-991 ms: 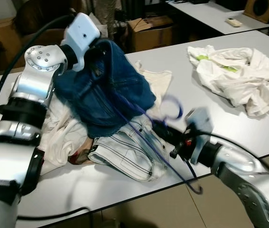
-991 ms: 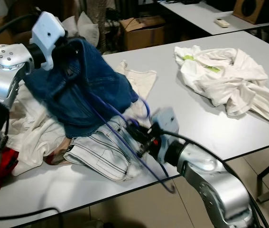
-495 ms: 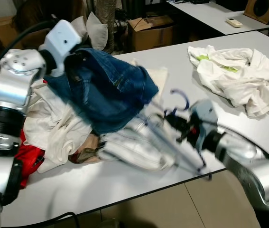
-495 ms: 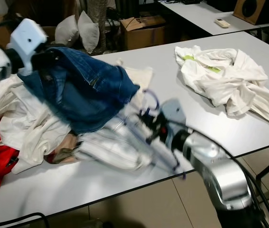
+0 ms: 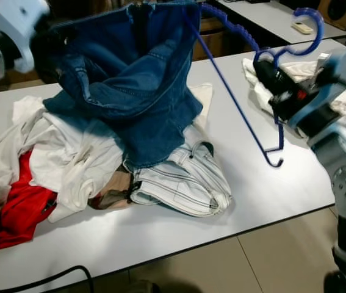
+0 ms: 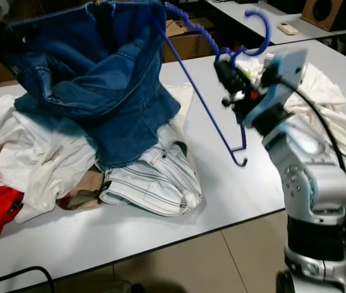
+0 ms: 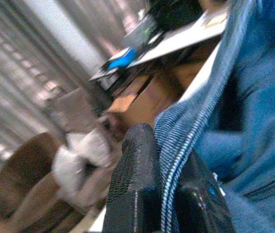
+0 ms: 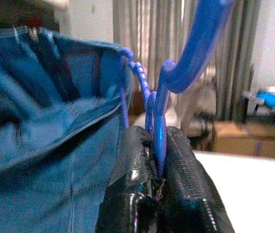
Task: Hang hanger
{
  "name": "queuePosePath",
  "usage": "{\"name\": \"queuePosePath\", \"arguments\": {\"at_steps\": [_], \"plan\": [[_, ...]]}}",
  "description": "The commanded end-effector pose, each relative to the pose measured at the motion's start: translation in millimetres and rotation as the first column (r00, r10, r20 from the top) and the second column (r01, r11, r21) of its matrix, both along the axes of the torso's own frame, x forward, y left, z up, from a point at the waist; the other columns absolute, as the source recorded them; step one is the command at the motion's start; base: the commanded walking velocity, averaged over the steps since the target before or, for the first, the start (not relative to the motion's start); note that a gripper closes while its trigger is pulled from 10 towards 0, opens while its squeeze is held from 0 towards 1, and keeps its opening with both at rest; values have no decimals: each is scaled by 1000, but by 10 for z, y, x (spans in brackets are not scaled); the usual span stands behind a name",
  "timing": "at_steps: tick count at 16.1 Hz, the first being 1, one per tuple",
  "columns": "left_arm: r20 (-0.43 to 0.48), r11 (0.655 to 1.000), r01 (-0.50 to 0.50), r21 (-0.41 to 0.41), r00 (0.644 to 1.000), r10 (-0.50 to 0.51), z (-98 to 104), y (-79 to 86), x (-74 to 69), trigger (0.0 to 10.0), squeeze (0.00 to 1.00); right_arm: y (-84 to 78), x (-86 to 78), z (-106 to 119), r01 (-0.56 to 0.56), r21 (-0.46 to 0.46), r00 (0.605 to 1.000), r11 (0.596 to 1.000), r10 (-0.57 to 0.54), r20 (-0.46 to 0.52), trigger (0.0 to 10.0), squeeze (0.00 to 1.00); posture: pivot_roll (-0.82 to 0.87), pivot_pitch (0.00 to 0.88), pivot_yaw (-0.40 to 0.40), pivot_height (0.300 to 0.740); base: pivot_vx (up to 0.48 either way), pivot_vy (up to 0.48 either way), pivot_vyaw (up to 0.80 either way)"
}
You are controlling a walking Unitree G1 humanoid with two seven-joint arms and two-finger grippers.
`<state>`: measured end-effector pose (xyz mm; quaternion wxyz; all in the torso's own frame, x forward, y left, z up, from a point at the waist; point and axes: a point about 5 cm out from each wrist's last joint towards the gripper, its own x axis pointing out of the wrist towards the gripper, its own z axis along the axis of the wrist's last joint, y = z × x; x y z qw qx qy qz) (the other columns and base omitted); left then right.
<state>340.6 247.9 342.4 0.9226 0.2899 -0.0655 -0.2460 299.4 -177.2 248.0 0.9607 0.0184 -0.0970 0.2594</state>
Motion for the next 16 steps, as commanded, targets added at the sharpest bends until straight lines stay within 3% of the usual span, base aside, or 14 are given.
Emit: {"name": "queuePosePath", "arguments": {"at_steps": [1, 5, 6, 7, 8, 9, 10, 12, 13, 16], "plan": [[-36, 998, 56, -38, 998, -57, -16, -92, -77, 0, 0, 61, -25, -140, -22, -36, 998, 999, 20, -60, 10000, 0, -46, 0, 63, 740, 0, 0, 0], [-138, 998, 55, 0, 989, -55, -627, -379, -141, 0, 0, 192, -159, -454, -59, -37, 983, 998, 51, -174, 10000, 0, -59, 0, 81, 740, 0, 0, 0], [-167, 997, 57, 43, 985, -49, -811, -436, -161, 3451, 0, 180, -192, -524, -48, -40, 980, 998, 40, -195, 10000, 0, -61, 0, 83, 740, 0, 0, 0], [-180, 998, 42, 50, 983, -33, -895, -458, -164, 10000, 0, 174, -208, -547, -43, -37, 979, 998, 35, -202, 10000, 0, -66, 0, 88, 740, 0, 0, 0], [-190, 997, 30, 74, 982, -15, -1027, -473, -153, 10000, 0, 169, -228, -565, -35, -31, 978, 999, 28, -207, 10000, 0, -69, 0, 91, 740, 0, 0, 0], [-206, 994, 34, 102, 978, -12, -1148, -460, -146, 10000, 1000, 167, -241, -572, -30, -29, 978, 999, 23, -208, 10000, 0, -73, 0, 95, 740, 0, 0, 0], [-204, 983, 38, 181, 979, 0, -1218, -433, -147, 10000, 1000, 162, -249, -575, -26, -31, 978, 999, 19, -207, 10000, 0, -77, 0, 98, 740, 0, 0, 0], [-213, 979, 87, 187, 976, -47, -1198, -478, -193, 10000, 1000, 146, -265, -559, -25, -27, 980, 999, 19, -200, 10000, 0, -81, 0, 100, 740, 0, 0, 0], [-258, 959, 224, 177, 950, -174, -1166, -594, -314, 10000, 1000, 144, -284, -542, -34, -8, 980, 999, 32, -196, 10000, 0, -81, 0, 96, 740, 0, 0, 0], [-414, 905, 352, 239, 880, -232, -1270, -553, -501, 10000, 1000, 159, -295, -525, -59, 18, 978, 998, 61, -199, 10000, 0, -88, 0, 79, 740, 0, 0, 0]]}}
